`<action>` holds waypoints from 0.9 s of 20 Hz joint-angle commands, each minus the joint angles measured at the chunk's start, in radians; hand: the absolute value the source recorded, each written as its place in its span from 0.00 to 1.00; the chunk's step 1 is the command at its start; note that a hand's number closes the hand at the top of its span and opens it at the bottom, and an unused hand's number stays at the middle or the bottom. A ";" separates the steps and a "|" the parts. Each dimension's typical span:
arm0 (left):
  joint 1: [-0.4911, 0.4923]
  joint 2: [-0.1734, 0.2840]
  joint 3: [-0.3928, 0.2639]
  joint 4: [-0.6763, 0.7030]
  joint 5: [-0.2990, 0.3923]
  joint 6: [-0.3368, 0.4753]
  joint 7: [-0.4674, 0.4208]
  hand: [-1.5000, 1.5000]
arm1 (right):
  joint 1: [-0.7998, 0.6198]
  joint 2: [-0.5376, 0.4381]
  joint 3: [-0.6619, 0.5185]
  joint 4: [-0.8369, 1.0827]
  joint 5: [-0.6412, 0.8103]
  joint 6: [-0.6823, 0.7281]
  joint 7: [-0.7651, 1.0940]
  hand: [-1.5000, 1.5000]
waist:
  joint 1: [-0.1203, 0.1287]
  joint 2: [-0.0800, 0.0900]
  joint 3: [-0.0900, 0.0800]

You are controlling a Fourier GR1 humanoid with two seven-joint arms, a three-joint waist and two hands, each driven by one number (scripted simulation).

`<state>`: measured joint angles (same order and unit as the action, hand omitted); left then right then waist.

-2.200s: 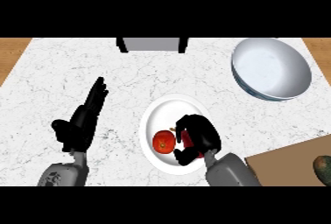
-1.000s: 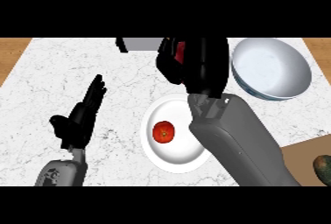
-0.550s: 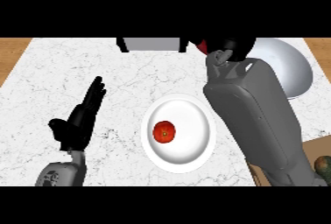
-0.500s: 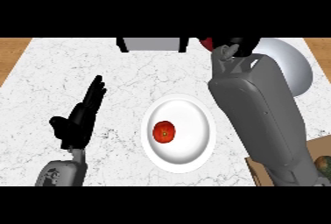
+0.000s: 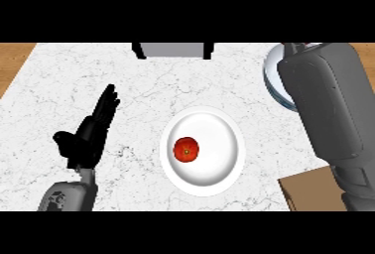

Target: Pick the pear from the plate and place it in the bowl

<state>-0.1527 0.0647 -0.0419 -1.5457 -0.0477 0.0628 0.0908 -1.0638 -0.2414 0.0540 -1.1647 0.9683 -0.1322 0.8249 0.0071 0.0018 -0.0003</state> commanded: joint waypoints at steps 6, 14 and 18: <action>0.026 -0.027 -0.022 0.031 -0.021 0.007 -0.060 0.50 | 0.097 -0.111 -0.099 0.216 0.007 -0.131 -0.198 1.00 | 0.003 0.002 0.000; 0.008 -0.007 -0.015 -0.067 -0.008 -0.004 0.059 0.50 | 0.140 -0.175 -0.183 0.469 -0.014 -0.259 -0.391 1.00 | 0.014 0.004 0.001; 0.012 -0.026 -0.020 -0.036 -0.012 0.001 0.017 0.50 | 0.111 -0.164 -0.230 0.563 -0.096 -0.174 -0.447 1.00 | 0.018 0.006 0.001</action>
<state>-0.1429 0.0457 -0.0566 -1.5538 -0.0628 0.0619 0.0885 -0.9369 -0.4064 -0.1298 -0.7087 0.9273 -0.3245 0.4432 0.0158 0.0055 0.0006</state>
